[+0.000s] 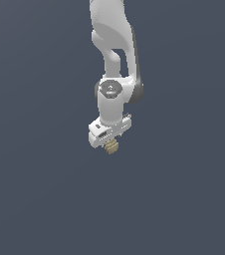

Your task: Pick up the object and move it to a goal position.

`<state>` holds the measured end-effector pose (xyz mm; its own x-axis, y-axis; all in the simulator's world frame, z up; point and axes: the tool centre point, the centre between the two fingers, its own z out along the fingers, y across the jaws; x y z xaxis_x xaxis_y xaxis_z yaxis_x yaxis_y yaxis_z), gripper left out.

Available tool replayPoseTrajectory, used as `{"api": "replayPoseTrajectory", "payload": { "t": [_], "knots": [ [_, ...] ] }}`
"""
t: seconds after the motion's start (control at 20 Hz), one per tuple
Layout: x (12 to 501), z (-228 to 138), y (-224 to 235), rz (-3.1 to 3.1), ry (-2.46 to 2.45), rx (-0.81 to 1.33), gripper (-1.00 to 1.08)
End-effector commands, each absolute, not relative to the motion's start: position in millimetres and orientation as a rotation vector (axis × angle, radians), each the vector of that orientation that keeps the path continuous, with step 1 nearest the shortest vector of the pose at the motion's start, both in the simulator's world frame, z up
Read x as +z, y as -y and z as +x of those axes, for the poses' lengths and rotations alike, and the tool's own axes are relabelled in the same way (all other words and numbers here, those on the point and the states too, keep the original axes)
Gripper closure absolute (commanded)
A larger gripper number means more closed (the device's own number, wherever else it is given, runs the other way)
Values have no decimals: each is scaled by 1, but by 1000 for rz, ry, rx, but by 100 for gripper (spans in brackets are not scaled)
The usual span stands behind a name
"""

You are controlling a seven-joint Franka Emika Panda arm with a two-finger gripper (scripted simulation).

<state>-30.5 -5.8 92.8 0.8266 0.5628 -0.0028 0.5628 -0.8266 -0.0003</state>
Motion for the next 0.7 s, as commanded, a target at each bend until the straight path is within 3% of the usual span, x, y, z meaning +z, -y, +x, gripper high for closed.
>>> {"api": "replayPoseTrajectory", "payload": {
  "t": [0.0, 0.65],
  "knots": [
    [91, -31, 5, 2993, -955, -1, -92],
    [64, -32, 5, 2991, -962, -1, -92]
  ]
}}
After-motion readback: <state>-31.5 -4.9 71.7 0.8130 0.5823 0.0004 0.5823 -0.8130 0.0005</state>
